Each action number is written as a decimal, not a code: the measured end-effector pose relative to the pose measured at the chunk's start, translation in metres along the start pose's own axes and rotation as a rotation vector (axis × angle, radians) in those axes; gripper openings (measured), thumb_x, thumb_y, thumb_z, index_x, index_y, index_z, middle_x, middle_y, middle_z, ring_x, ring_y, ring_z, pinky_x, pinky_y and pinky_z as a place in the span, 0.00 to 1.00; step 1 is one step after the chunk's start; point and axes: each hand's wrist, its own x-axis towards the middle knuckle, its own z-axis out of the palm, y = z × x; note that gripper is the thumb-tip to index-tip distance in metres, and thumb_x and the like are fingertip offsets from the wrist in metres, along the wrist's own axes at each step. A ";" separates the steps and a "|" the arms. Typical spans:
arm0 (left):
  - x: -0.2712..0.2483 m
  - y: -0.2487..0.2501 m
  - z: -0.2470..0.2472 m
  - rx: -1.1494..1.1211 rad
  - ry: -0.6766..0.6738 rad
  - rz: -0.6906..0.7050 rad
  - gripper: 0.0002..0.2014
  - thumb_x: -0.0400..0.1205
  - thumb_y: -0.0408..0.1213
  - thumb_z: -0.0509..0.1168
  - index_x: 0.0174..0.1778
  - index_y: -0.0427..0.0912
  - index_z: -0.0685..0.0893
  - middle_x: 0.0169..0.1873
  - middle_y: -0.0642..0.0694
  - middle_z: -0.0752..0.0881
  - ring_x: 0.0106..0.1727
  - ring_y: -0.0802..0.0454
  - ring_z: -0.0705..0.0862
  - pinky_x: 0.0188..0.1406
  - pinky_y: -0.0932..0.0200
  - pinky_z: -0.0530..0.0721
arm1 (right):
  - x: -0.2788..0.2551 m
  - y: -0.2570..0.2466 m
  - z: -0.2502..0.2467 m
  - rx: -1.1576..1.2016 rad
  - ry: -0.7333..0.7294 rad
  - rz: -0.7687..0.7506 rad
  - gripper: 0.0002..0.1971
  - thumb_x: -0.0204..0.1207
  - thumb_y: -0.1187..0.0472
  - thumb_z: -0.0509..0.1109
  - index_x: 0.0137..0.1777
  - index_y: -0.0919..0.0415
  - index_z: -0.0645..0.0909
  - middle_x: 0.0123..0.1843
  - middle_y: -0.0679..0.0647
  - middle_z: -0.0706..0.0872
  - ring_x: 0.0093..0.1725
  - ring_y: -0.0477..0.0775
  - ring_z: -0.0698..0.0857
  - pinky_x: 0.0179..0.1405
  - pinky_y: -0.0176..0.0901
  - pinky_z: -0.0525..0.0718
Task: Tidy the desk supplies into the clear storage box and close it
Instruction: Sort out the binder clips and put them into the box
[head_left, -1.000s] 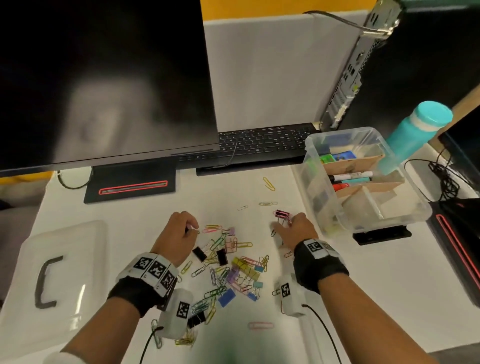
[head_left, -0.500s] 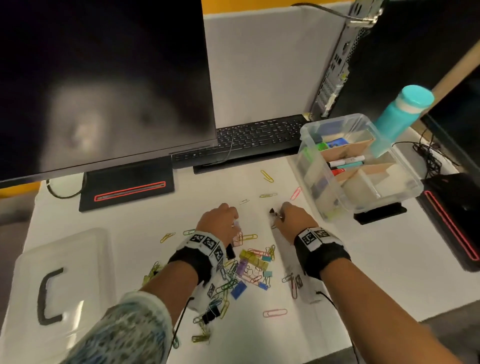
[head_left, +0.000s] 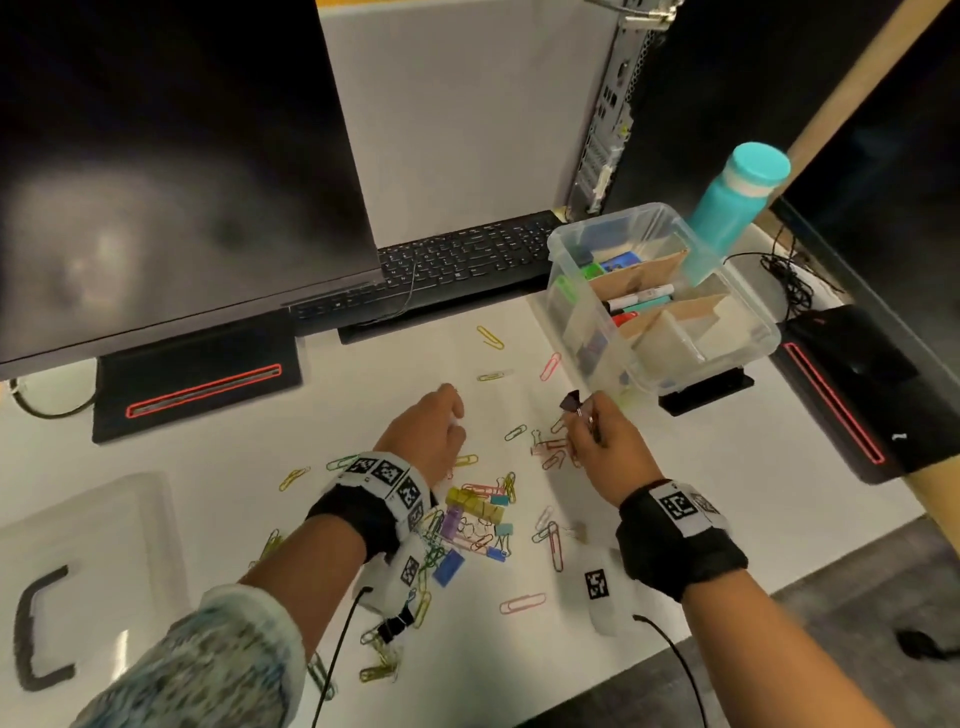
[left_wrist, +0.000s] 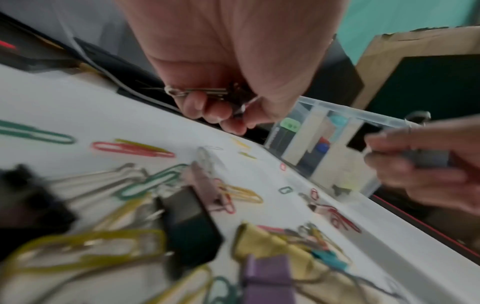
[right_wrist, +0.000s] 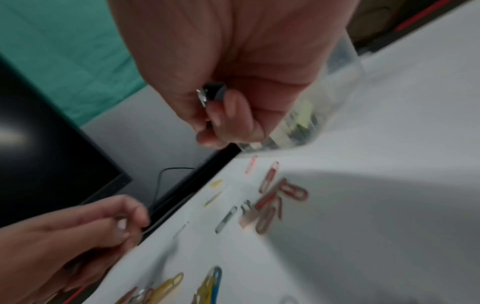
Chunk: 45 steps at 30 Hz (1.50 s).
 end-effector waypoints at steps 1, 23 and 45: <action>0.001 0.010 0.003 0.040 -0.025 0.052 0.06 0.83 0.36 0.54 0.53 0.44 0.74 0.43 0.48 0.79 0.42 0.48 0.81 0.41 0.55 0.78 | -0.006 -0.010 -0.009 -0.033 0.027 -0.075 0.12 0.83 0.57 0.59 0.38 0.54 0.65 0.29 0.49 0.76 0.26 0.37 0.75 0.26 0.25 0.72; 0.032 0.069 0.038 0.782 -0.373 0.467 0.20 0.82 0.33 0.60 0.71 0.41 0.68 0.64 0.41 0.74 0.62 0.44 0.75 0.46 0.52 0.76 | 0.091 -0.048 -0.108 -0.899 -0.309 0.058 0.18 0.73 0.52 0.65 0.62 0.50 0.82 0.61 0.52 0.85 0.59 0.59 0.83 0.63 0.54 0.81; 0.095 0.256 0.016 0.806 -0.296 0.361 0.15 0.85 0.32 0.55 0.66 0.35 0.77 0.65 0.37 0.80 0.65 0.40 0.79 0.62 0.52 0.76 | 0.070 0.059 -0.128 -0.460 0.439 -0.254 0.27 0.81 0.54 0.47 0.75 0.67 0.68 0.81 0.63 0.62 0.80 0.66 0.59 0.80 0.51 0.55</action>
